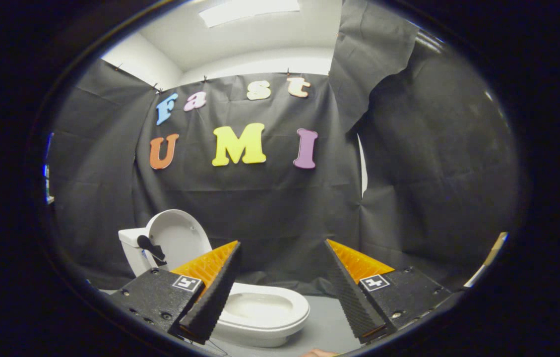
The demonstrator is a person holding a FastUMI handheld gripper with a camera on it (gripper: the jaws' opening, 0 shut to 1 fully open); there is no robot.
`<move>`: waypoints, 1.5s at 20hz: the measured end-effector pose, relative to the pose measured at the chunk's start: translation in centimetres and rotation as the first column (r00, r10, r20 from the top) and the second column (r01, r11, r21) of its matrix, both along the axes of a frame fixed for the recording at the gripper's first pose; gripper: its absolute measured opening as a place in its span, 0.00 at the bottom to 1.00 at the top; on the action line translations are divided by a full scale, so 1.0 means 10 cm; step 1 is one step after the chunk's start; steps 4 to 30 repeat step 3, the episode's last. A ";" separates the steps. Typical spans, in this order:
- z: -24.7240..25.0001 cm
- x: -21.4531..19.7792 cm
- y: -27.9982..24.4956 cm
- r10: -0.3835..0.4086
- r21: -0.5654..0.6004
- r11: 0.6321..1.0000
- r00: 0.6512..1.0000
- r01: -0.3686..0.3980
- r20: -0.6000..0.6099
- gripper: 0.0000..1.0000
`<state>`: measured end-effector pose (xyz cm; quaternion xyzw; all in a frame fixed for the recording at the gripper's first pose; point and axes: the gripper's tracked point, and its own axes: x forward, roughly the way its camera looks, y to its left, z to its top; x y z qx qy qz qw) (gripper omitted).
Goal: Open the toilet lid.
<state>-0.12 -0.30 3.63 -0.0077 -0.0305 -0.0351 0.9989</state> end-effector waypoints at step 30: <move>-0.12 -0.01 0.08 0.040 -0.001 0.999 0.999 -0.040 -0.024 1.00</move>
